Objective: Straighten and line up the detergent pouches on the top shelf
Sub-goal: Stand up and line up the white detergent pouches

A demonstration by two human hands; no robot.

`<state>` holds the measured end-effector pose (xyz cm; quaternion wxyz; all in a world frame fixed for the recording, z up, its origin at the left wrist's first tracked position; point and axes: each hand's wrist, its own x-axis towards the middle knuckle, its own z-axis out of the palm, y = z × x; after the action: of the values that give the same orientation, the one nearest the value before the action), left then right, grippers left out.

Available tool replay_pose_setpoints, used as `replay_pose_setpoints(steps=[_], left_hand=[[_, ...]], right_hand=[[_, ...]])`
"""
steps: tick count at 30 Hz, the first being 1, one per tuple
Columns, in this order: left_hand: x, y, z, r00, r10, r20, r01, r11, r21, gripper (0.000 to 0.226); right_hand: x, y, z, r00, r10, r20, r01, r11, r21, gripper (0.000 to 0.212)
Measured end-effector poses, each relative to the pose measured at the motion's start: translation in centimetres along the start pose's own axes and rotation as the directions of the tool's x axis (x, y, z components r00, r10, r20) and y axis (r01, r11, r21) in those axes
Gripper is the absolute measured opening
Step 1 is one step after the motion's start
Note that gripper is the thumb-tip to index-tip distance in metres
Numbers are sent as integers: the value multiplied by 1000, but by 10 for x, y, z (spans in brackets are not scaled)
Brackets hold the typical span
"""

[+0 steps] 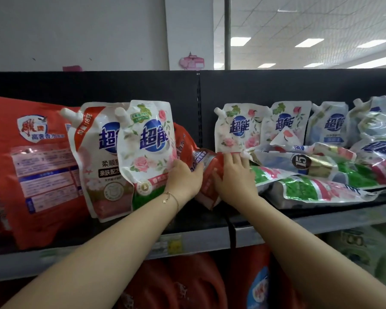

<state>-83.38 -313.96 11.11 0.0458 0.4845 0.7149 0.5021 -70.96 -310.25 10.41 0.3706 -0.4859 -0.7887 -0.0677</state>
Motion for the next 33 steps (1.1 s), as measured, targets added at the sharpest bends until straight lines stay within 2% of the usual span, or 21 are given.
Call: replay_pose_setpoints(steps=[3,5,9,11,13,15,18,21,25,28,31,33], left_hand=[[16,15,18,980,-172,-96,166,984,-62,82],[24,27,27,956,-260,-133,244,962,-125,87],[32,41,39,915,-301,-267,281,953,-109,61],[29,46,40,908,-259,-330,270,963,-13,37],[24,44,38,922,-149,-357,196,976,99,24],[14,40,35,934,14,-357,56,981,186,20],[-3,35,32,925,227,-304,-148,954,260,20],[-13,31,25,906,346,-243,-285,924,253,20],[-14,18,5,908,383,-172,-349,917,195,15],[-11,14,-4,927,365,-91,-345,922,178,15],[-9,13,-9,933,351,-78,-338,930,143,6],[-10,16,-7,926,368,-85,-348,918,189,30]], right_hand=[[-6,14,5,992,-124,-33,124,992,12,40],[-17,22,11,970,-234,-60,235,972,14,47],[-19,33,13,932,-345,-109,352,934,56,46],[-18,35,11,922,-366,-124,379,919,104,47],[-19,38,14,912,-393,-122,405,910,94,50],[-22,39,21,899,-426,-105,436,894,105,51],[-17,30,25,905,-426,1,423,897,128,45],[-11,19,24,902,-408,141,393,911,123,43],[-14,-3,34,862,-477,170,453,877,162,48],[-16,-26,52,826,-505,250,451,859,243,61],[-8,-37,62,817,-510,268,431,850,304,64],[-3,-37,62,771,-543,333,482,839,251,65]])
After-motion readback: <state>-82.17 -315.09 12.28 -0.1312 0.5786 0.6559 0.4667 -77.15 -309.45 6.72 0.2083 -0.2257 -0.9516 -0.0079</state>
